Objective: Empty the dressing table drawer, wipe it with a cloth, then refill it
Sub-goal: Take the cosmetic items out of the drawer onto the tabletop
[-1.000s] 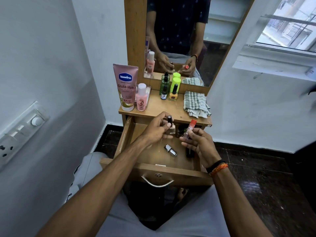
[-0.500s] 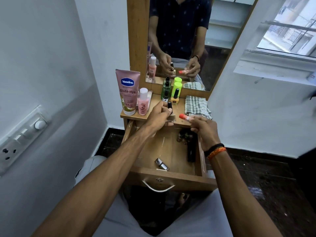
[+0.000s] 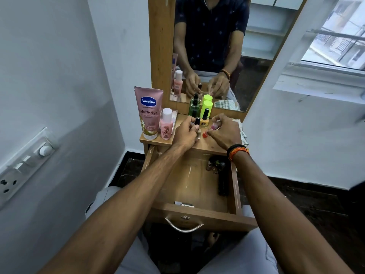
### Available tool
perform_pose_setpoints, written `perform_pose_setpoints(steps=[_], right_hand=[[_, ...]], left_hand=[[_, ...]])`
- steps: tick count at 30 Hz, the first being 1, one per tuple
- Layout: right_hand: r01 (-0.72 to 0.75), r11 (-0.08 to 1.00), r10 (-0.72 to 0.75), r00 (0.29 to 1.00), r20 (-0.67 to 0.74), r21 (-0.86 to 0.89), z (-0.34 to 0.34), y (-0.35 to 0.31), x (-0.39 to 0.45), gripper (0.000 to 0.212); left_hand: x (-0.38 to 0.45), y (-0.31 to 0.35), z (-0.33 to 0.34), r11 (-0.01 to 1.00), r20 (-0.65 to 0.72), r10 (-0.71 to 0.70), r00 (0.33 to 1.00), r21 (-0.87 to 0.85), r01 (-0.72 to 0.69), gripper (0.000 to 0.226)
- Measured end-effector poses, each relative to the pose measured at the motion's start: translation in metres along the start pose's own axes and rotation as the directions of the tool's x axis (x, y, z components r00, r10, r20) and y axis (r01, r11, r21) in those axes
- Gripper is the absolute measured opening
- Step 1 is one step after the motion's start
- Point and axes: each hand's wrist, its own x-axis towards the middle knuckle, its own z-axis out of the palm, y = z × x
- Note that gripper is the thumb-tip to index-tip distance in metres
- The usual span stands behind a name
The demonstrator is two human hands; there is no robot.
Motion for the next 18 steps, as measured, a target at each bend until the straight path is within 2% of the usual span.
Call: perform_pose_setpoints(steps=[5, 12, 18], right_hand=[[-0.005, 1.000, 0.004, 1.000, 0.028, 0.021, 0.013, 0.006, 0.007, 0.018], [-0.031, 0.999, 0.030, 0.999, 0.021, 0.044, 0.021, 0.005, 0.012, 0.019], [-0.007, 0.998, 0.007, 1.000, -0.006, 0.056, 0.025, 0.007, 0.012, 0.019]], left_hand=[[0.007, -0.007, -0.001, 0.999, -0.011, 0.029, 1.000, 0.023, -0.029, 0.012], [0.020, -0.015, -0.001, 0.983, -0.046, 0.105, 0.993, 0.157, -0.097, 0.011], [0.019, -0.019, 0.000, 0.967, -0.129, 0.170, 0.977, 0.212, -0.140, 0.019]])
